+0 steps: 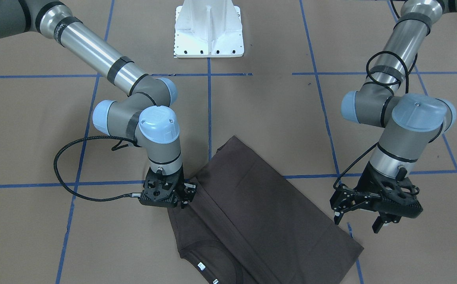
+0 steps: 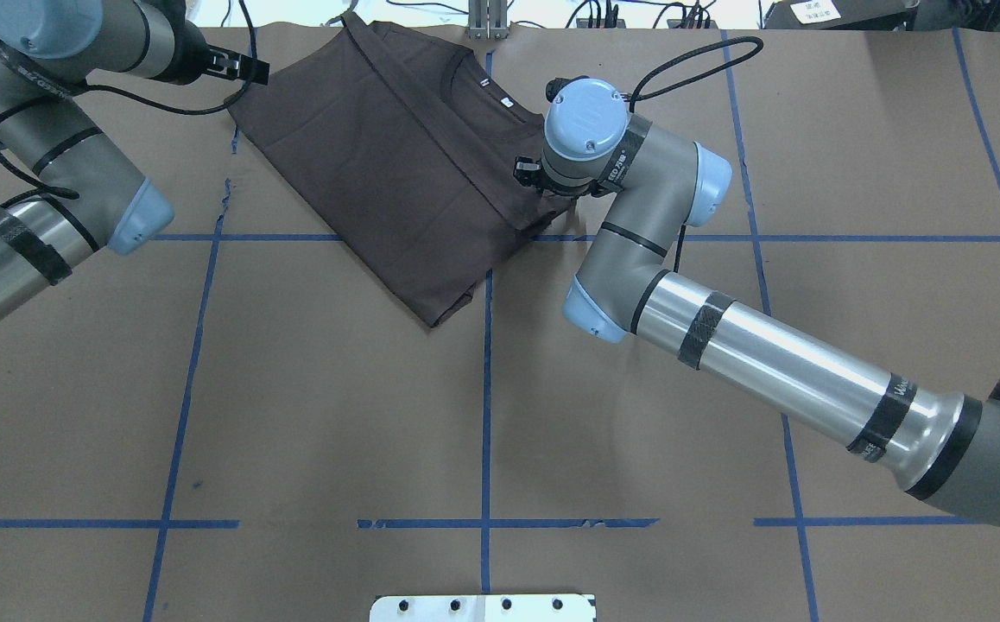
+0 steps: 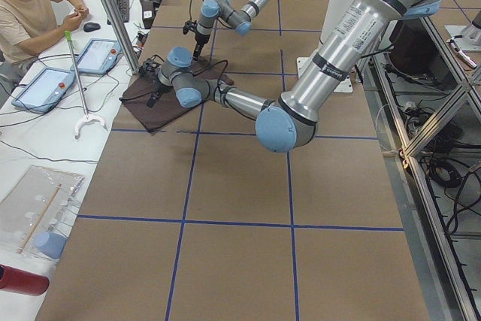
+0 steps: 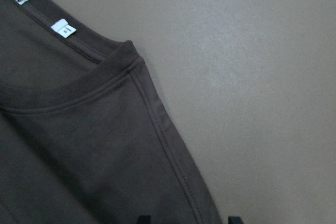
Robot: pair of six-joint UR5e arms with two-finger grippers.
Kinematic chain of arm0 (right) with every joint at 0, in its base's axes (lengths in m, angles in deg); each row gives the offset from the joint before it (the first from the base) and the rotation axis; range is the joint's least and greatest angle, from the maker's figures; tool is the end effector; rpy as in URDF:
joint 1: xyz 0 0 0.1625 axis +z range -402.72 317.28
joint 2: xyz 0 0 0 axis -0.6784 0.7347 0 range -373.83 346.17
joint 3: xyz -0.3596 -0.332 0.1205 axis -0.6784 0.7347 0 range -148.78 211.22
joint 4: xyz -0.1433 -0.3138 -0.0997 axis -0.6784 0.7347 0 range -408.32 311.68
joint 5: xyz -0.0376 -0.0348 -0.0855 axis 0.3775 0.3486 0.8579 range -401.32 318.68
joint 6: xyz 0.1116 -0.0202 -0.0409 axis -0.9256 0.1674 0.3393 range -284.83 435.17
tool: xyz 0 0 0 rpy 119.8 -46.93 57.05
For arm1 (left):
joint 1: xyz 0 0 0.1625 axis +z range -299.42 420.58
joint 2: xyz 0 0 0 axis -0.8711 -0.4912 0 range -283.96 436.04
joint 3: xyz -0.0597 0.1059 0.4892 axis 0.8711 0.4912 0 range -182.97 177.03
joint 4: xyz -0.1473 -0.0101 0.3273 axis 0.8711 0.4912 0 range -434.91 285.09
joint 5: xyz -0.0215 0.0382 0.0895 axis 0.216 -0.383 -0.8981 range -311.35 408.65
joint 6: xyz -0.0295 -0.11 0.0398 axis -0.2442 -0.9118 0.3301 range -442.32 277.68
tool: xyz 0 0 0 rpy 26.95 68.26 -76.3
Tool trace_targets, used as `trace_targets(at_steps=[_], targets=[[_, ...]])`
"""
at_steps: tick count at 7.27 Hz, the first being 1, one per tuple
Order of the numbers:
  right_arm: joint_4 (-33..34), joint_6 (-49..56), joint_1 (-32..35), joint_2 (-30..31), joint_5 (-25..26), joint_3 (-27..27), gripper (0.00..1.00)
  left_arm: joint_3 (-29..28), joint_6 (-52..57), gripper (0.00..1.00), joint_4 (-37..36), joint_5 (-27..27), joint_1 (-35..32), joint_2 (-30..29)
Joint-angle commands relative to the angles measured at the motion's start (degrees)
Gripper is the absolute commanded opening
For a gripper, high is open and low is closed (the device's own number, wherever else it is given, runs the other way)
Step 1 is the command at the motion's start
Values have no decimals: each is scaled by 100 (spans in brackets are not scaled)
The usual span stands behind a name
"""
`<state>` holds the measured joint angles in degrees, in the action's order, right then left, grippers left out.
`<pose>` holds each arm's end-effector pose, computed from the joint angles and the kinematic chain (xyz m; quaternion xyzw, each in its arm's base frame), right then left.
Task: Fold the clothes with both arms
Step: 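Move the right gripper down to the collar of the folded shirt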
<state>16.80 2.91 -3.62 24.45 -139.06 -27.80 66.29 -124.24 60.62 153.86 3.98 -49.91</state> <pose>-0.5955 -0.6349 0.3689 0.1295 -0.3698 0.1447 0.9086 0.3380 -0.6970 0.4531 0.3270 0.3965 0.0031 0.8578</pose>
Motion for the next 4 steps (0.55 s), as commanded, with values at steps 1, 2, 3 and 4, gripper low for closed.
trace_targets(at_steps=[1, 2, 3, 4], targets=[[10, 10, -8, 4, 35, 40, 8, 0, 9, 100, 0, 0, 0, 0], [19, 36, -8, 4, 44, 57, 0, 0, 0, 100, 0, 0, 0, 0], [45, 97, 1, 4, 44, 49, 0, 0, 0, 100, 0, 0, 0, 0], [54, 124, 18, 4, 44, 49, 0, 0, 0, 100, 0, 0, 0, 0]])
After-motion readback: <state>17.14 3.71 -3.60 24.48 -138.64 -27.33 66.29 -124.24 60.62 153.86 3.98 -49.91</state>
